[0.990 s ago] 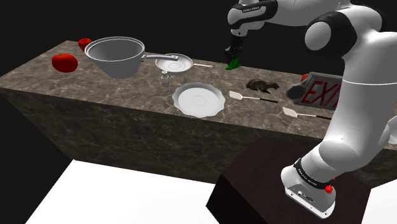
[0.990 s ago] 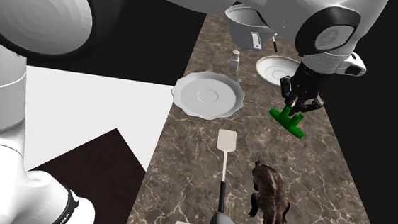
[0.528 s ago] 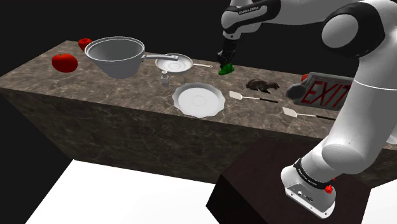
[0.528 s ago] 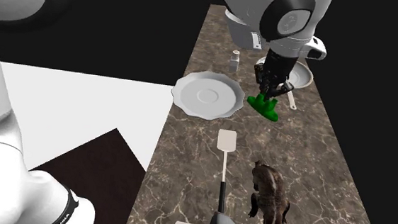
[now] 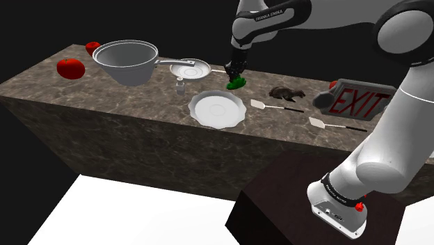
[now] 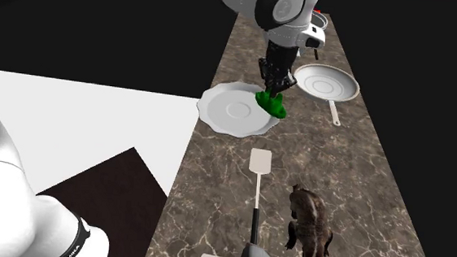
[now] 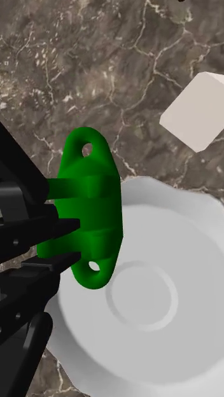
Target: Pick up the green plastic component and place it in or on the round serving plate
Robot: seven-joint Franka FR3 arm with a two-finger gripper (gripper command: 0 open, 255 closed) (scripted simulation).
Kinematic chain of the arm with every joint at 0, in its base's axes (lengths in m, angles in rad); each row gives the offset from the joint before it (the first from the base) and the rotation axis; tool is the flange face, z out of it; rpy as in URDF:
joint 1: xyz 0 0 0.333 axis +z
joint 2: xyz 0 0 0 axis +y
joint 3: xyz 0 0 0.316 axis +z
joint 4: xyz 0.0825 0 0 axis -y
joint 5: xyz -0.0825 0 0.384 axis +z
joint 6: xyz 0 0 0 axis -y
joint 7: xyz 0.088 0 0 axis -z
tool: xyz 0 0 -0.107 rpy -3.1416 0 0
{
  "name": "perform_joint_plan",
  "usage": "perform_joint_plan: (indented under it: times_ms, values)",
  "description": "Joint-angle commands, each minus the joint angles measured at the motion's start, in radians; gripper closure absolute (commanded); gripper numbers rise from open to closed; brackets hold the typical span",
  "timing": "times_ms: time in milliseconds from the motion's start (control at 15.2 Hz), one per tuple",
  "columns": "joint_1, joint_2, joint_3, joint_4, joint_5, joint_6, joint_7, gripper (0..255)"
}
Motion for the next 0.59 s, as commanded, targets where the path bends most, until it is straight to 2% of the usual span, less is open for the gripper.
perform_joint_plan:
  times_ms: [0,396,528]
  values:
    - [0.029,-0.029,0.015,-0.035,-0.007,0.009,0.047,255]
    - [0.109,-0.070,0.068,-0.081,-0.023,0.022,0.186,255]
    - [0.114,-0.066,0.072,-0.090,-0.023,0.035,0.195,255]
